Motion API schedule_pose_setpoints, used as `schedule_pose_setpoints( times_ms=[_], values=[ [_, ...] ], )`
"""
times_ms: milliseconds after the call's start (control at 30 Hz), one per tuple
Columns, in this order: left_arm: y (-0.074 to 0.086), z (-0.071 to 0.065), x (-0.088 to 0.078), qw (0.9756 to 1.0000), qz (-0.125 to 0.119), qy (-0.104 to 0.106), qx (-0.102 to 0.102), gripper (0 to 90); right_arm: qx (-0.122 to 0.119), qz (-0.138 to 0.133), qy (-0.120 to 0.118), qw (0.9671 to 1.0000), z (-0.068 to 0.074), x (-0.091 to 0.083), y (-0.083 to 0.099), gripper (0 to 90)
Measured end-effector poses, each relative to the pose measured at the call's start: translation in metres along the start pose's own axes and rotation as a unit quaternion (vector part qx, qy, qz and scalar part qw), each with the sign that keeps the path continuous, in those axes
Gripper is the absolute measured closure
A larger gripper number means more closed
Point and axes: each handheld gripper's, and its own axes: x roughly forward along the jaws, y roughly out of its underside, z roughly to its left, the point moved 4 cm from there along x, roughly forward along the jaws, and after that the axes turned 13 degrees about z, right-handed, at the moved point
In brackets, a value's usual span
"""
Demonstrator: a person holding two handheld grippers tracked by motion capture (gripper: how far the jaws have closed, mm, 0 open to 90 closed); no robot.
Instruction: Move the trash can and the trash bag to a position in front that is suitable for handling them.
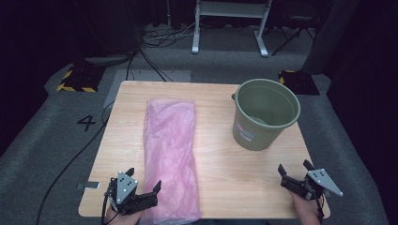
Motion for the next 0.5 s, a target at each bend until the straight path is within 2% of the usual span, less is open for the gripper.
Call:
schedule_pose_setpoints(
  times_ms=[133, 300, 333, 400, 500],
  values=[
    [-0.028, -0.013, -0.004, 0.9992, -0.031, 0.014, 0.019, 3.3, 0.003, 0.003, 0.0, 1.0, -0.001, 0.0, -0.002, 0.0],
    [-0.057, -0.03, 0.005, 0.9972, -0.053, 0.03, 0.044, 3.5, 0.023, 0.001, -0.01, 0.9997, -0.003, -0.002, -0.01, 0.0],
    [-0.064, -0.034, 0.009, 0.9965, -0.052, 0.034, 0.056, 3.5, 0.023, -0.001, -0.009, 0.9997, -0.004, -0.002, -0.011, 0.0],
    [-0.073, -0.041, 0.018, 0.9957, -0.046, 0.04, 0.069, 3.7, 0.03, -0.002, -0.008, 0.9995, -0.006, -0.003, -0.014, 0.0],
    [-0.085, -0.045, 0.033, 0.9951, -0.037, 0.045, 0.08, 3.8, 0.04, -0.007, -0.007, 0.9991, -0.011, -0.003, -0.018, 0.0]
  ],
)
